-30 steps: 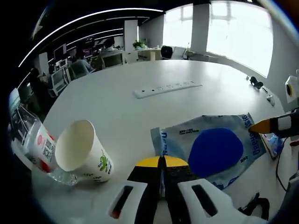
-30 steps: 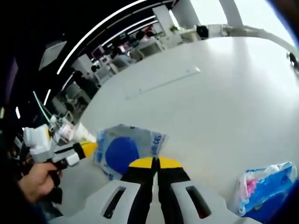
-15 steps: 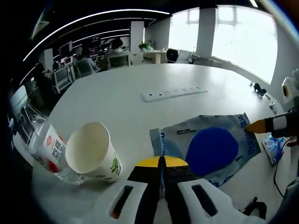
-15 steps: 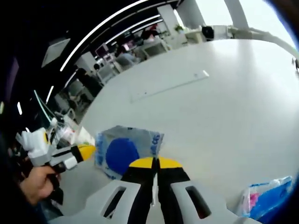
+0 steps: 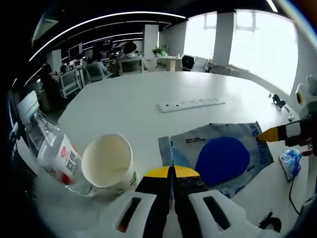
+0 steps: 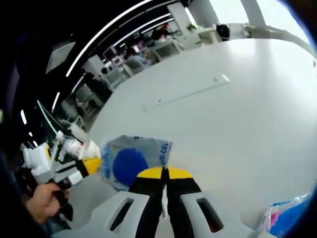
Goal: Arrange the tabletop items into an orderly group along one side of the table until the central work area is clear of visible clutter.
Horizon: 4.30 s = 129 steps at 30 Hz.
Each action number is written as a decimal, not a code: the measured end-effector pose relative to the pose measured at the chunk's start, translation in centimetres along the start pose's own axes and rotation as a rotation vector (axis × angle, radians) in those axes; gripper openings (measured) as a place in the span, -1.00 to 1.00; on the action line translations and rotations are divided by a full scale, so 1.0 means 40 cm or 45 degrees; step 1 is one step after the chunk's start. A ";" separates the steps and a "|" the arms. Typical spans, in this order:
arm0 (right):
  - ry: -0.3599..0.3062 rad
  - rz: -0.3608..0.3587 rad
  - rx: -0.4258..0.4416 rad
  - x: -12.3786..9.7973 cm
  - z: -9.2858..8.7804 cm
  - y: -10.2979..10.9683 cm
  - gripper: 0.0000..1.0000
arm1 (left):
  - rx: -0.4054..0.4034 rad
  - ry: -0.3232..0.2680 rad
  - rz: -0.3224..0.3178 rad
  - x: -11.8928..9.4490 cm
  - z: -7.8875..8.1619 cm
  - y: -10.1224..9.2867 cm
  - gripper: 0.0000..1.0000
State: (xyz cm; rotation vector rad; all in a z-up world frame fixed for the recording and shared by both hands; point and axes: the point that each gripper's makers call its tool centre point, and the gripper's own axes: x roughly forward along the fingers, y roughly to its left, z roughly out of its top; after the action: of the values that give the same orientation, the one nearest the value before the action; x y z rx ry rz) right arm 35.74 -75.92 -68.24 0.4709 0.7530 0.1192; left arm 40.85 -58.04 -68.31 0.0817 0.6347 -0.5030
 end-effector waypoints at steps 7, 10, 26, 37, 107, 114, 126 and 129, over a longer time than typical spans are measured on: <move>0.012 0.004 -0.004 0.021 0.013 -0.001 -1.00 | -0.011 -0.005 0.010 0.002 0.006 0.011 -1.00; 0.020 0.003 -0.002 0.030 0.020 -0.003 -1.00 | -0.007 -0.001 0.011 0.010 0.008 0.014 -1.00; 0.056 0.008 -0.018 0.063 0.028 -0.011 -1.00 | -0.010 0.011 0.035 0.022 0.004 0.027 -1.00; 0.088 0.005 -0.012 0.090 0.026 -0.025 -1.00 | 0.011 0.037 0.044 0.042 -0.012 0.025 -1.00; 0.131 0.020 0.010 0.165 0.032 -0.055 -1.00 | 0.142 0.110 0.115 0.075 -0.045 0.051 -0.77; 0.140 0.023 -0.004 0.165 0.029 -0.056 -1.00 | 0.117 0.134 0.120 0.083 -0.062 0.054 -0.83; 0.141 0.027 -0.001 0.167 0.029 -0.061 -1.00 | 0.094 0.128 0.123 0.091 -0.058 0.053 -0.97; 0.146 0.027 0.000 0.164 0.031 -0.059 -1.00 | 0.096 0.115 0.118 0.089 -0.047 0.051 -0.99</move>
State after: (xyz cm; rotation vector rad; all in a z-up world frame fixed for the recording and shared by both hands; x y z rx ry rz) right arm 41.23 -76.72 -72.67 0.4750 0.8608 0.1669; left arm 43.26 -57.35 -72.07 0.2050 0.6974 -0.4356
